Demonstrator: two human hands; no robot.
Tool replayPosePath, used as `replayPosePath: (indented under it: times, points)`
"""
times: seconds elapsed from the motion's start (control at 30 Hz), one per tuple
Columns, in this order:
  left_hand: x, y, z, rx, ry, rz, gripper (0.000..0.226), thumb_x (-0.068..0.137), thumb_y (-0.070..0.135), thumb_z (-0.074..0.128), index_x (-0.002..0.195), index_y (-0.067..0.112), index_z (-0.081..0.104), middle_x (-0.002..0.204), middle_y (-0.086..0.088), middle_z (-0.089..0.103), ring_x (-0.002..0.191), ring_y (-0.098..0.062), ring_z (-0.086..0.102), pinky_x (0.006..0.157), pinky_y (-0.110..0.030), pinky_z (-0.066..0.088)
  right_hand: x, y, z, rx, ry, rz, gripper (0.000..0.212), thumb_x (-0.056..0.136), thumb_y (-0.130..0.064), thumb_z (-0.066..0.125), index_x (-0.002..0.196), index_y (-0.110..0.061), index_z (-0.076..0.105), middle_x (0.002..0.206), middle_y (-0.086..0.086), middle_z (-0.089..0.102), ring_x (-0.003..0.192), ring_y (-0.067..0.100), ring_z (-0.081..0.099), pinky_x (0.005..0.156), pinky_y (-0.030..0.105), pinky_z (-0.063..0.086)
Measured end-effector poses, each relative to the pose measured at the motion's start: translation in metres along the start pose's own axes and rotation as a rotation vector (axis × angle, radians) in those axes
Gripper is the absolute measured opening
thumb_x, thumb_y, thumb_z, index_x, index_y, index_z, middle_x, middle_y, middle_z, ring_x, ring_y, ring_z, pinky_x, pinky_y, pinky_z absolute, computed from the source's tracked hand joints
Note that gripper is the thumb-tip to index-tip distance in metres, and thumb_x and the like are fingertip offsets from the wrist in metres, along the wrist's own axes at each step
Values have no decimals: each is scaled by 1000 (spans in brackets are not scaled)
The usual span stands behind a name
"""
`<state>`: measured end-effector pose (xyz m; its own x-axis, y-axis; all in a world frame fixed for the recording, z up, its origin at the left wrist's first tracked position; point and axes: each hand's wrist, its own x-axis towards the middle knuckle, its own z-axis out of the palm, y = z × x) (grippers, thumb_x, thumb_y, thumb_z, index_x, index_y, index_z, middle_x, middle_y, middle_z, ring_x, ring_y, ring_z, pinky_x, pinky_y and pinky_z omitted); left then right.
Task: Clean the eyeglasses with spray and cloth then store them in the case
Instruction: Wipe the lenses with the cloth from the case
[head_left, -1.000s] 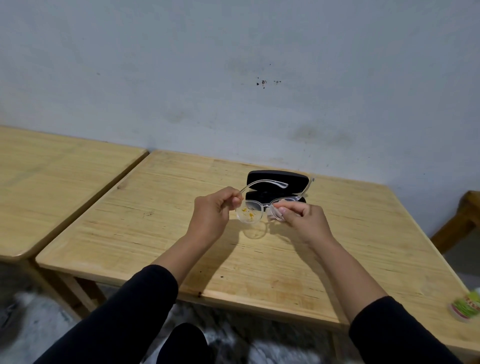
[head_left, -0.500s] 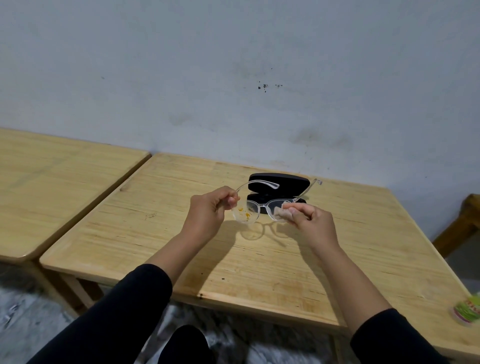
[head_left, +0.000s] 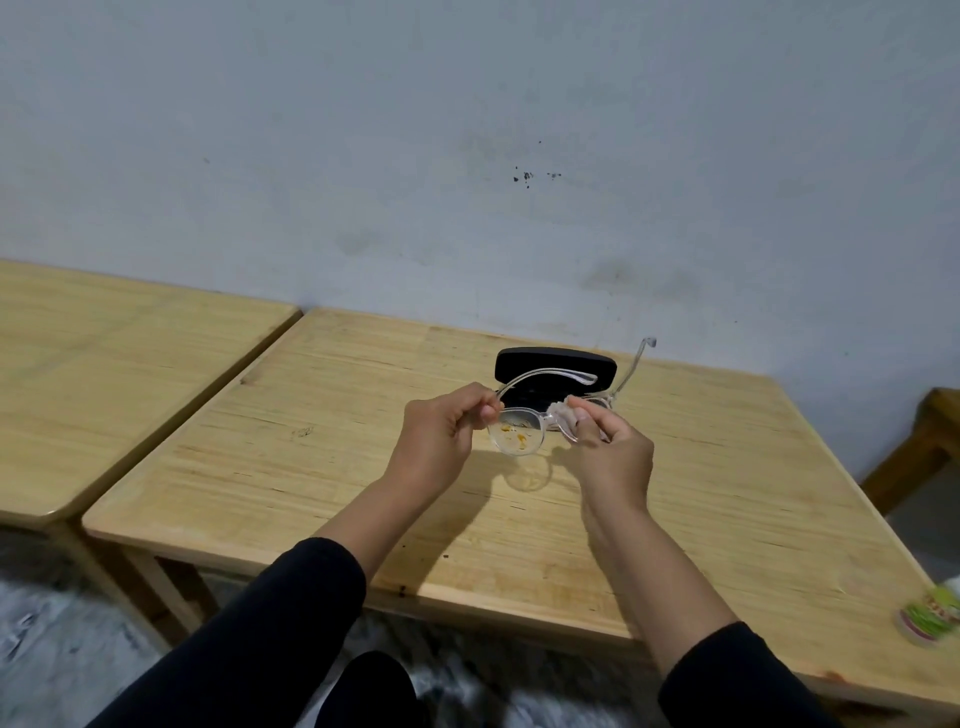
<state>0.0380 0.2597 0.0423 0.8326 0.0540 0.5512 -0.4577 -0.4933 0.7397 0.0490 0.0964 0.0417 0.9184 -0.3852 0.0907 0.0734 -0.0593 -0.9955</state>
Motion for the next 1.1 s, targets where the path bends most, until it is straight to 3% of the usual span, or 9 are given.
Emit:
replayPosePath:
  times: [0.17, 0.33, 0.43, 0.53, 0.63, 0.73, 0.83, 0.97, 1.1]
  points:
    - [1, -4, -6, 25, 5, 19, 29, 83, -14, 48, 81, 9, 67, 77, -9, 71, 84, -12, 67, 76, -11, 52, 10, -10, -19, -172, -334, -4, 21, 91, -5, 55, 89, -15, 73, 82, -1, 70, 75, 8, 65, 60, 8, 51]
    - [8, -9, -12, 23, 23, 0, 32, 83, -16, 46, 80, 9, 67, 75, -10, 70, 81, -13, 68, 78, -16, 54, 19, -20, -33, -296, -648, -14, 26, 91, 0, 52, 82, -15, 72, 84, 7, 73, 72, 10, 71, 65, 14, 53]
    - [10, -9, -17, 9, 14, 2, 31, 84, -16, 46, 81, 7, 67, 78, -10, 71, 84, -9, 67, 77, -11, 52, 23, -26, -41, -418, -723, -50, 28, 89, 1, 51, 80, -15, 72, 80, 5, 74, 74, 5, 70, 66, 10, 51]
    - [10, -9, -18, 5, 10, -6, 29, 85, -16, 46, 81, 5, 66, 78, -10, 70, 85, 0, 66, 78, -11, 52, 24, -25, -41, -369, -586, -62, 25, 90, -3, 53, 81, -14, 73, 77, -1, 73, 71, 3, 68, 66, 12, 51]
    - [9, -10, -17, 4, 11, -4, 30, 84, -17, 46, 81, 5, 66, 77, -10, 70, 87, 2, 66, 78, -12, 52, 17, -14, -31, -150, -313, 25, 19, 89, -3, 55, 86, -9, 73, 73, -4, 71, 64, -2, 67, 60, 13, 52]
    - [6, -8, -11, 14, -1, 16, 31, 83, -17, 47, 82, 7, 66, 79, -10, 71, 86, -8, 67, 78, -11, 51, 12, 2, -14, -10, 9, 98, 19, 87, -15, 60, 76, -26, 72, 80, -6, 73, 82, 11, 70, 80, 35, 57]
    - [0, 1, -1, -2, -21, 32, 27, 83, -16, 50, 83, 5, 67, 79, -3, 70, 80, 5, 65, 74, -6, 49, 0, 0, -1, 183, 196, 85, 20, 90, -14, 57, 81, -28, 68, 96, 3, 72, 93, 20, 68, 87, 33, 53]
    - [-2, 5, 5, -18, -14, 28, 27, 83, -16, 49, 82, 5, 67, 75, 0, 67, 78, 5, 65, 72, -4, 48, -4, -5, 0, 89, 147, -9, 19, 91, -14, 56, 104, -13, 70, 98, -3, 68, 94, 12, 62, 81, 17, 46]
    - [1, 5, 0, -4, 8, 39, 37, 82, -14, 47, 79, 19, 64, 72, -2, 67, 78, -15, 68, 73, -16, 55, 3, -2, -11, 10, -69, -4, 14, 89, -17, 61, 96, -23, 72, 96, -6, 72, 97, 12, 66, 91, 32, 52]
